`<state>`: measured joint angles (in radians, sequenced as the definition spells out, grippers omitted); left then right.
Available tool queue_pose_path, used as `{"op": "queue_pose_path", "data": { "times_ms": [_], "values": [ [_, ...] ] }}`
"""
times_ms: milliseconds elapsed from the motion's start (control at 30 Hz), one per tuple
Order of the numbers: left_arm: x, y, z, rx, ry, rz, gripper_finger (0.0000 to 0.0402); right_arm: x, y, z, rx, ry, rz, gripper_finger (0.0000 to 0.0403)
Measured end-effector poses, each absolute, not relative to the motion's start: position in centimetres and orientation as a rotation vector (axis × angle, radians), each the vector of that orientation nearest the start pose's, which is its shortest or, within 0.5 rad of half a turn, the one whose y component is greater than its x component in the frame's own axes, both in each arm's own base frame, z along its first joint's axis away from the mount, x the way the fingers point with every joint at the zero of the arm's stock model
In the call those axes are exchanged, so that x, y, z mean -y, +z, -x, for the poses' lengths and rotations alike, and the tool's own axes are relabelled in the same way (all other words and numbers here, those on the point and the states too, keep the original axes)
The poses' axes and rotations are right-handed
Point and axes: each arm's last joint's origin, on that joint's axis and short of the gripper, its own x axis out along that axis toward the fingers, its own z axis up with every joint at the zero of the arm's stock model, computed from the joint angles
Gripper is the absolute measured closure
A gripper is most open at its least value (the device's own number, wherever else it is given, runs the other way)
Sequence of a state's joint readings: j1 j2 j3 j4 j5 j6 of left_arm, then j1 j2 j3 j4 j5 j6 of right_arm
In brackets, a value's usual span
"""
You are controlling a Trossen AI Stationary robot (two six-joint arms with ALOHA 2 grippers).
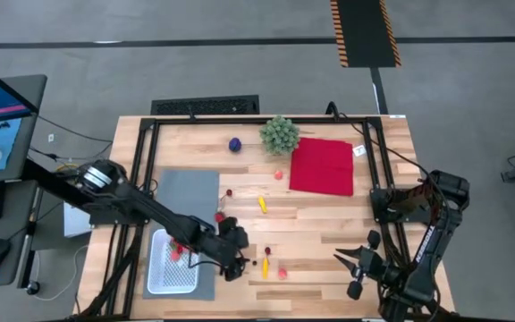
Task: Pick and placing Produce into tupperware
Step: Put the blueberry into the white basket
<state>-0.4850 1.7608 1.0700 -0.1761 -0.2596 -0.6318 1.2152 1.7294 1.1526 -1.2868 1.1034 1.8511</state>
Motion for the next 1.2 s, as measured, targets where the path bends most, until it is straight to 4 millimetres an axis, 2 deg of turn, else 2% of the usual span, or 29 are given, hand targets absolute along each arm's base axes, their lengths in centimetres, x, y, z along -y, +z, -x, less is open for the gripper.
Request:
{"op": "queue_pose_path", "data": {
  "times_ms": [267, 400, 533, 867, 1200],
  "values": [
    [16.9, 16.2, -34.3, -0.92, 0.062, 0.214, 0.0166, -25.1, 20.3, -12.1, -0.447, -0.478, -0.083, 0.0312],
    [16.7, 15.0, -34.9, -1.007, 0.094, 0.192, 0.0166, -25.2, 20.3, -12.1, -0.449, -0.477, -0.082, 0.0312],
    [16.7, 14.6, -35.4, -1.015, 0.099, 0.198, 0.0166, -25.2, 20.3, -12.1, -0.448, -0.476, -0.085, 0.0312],
    [16.6, 14.4, -35.5, -1.016, 0.1, 0.225, 0.0166, -25.2, 20.3, -12.1, -0.448, -0.476, -0.087, 0.0312],
    [17.1, 12.7, -36.3, -1.013, 0.056, 0.241, 0.0166, -25.5, 20.2, -12.4, -0.457, -0.453, -0.075, 0.0312]
  ]
}}
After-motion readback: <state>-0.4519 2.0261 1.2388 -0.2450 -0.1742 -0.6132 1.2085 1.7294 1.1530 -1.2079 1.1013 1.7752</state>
